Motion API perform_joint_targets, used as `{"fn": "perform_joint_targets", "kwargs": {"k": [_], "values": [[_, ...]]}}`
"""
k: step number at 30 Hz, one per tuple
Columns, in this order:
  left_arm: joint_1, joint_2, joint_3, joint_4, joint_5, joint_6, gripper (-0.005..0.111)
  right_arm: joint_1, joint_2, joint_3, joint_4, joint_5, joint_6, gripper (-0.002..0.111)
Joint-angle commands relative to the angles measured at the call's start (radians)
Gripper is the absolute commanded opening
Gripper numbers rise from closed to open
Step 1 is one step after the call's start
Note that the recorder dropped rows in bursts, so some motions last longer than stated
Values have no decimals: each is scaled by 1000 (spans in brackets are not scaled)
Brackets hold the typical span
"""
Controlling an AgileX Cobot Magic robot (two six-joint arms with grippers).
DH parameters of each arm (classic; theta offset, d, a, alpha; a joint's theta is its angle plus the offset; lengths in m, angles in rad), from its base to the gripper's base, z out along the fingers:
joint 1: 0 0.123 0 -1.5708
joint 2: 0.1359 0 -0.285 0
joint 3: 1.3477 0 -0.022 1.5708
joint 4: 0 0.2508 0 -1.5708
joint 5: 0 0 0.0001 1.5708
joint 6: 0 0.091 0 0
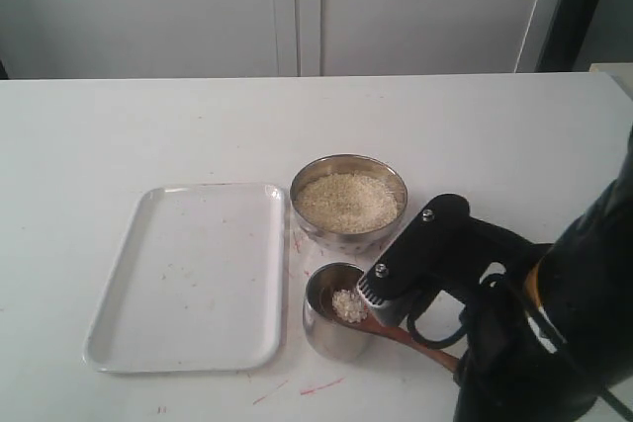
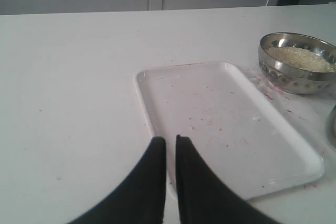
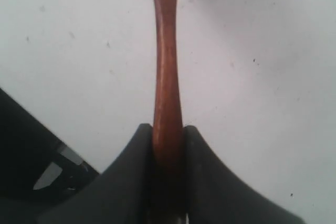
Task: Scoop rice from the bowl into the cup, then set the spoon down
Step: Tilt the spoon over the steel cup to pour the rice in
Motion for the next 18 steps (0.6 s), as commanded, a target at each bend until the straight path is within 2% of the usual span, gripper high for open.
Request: {"fn": "perform_joint_targets", "kwargs": {"k": [1, 7, 13, 18], "values": [[-7, 1, -6, -10, -4, 0, 14, 2, 36, 3, -90, -37, 52, 0], [-7, 1, -6, -10, -4, 0, 14, 2, 42, 3, -185, -33, 76, 0], [-7, 1, -6, -10, -4, 0, 14, 5, 54, 3, -197, -24, 78, 0], [-7, 1, -6, -10, -4, 0, 14, 71, 95, 3, -325, 27, 124, 0]]}}
